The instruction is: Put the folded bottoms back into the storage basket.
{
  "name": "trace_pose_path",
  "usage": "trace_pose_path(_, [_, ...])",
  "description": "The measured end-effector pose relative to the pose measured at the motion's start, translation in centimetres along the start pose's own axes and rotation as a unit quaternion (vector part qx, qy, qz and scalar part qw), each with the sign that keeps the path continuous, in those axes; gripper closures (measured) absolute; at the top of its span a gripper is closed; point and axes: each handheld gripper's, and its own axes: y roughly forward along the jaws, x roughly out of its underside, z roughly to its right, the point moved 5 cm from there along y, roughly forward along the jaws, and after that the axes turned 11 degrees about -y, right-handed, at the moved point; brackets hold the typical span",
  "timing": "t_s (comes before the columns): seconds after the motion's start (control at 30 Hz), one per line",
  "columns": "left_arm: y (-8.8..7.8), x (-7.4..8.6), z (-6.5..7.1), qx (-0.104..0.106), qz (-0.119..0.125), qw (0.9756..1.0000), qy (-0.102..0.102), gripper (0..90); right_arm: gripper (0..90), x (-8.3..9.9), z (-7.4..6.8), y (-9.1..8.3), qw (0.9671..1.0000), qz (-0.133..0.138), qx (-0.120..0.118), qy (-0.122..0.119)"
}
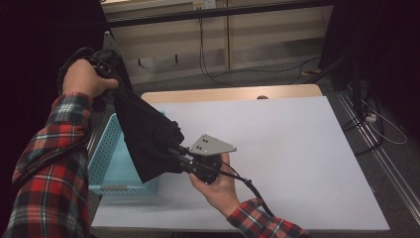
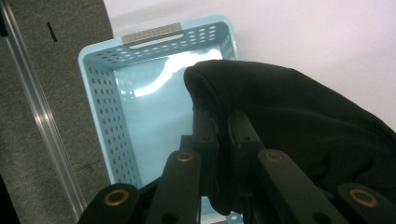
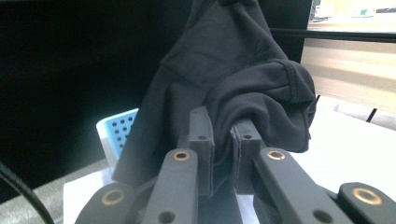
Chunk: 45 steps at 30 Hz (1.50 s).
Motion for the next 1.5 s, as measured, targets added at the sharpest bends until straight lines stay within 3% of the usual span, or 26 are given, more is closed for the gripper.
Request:
trace_pose_path(0.47, [-0.5, 0.4, -2.8, -0.005, 0.011, 0.9997, -0.022, 83.9, 82.1, -0.4, -1.8, 2.1, 0.9999, 0.007, -0.009, -0.008])
trace_pose_path(1.0, [0.5, 0.2, -4.4, -0.005, 0.015, 0.9997, -0.021, 83.9, 82.1, -0.3, -3.3, 3.9, 0.9998, 0.003, -0.008, -0.017])
trace_pose_path(1.5, [1.8, 0.1, -7.3, -0.01, 0.011, 0.9996, -0.025, 83.9, 81.9, 0.3, -4.9, 6.4, 0.9996, 0.001, -0.028, -0.009])
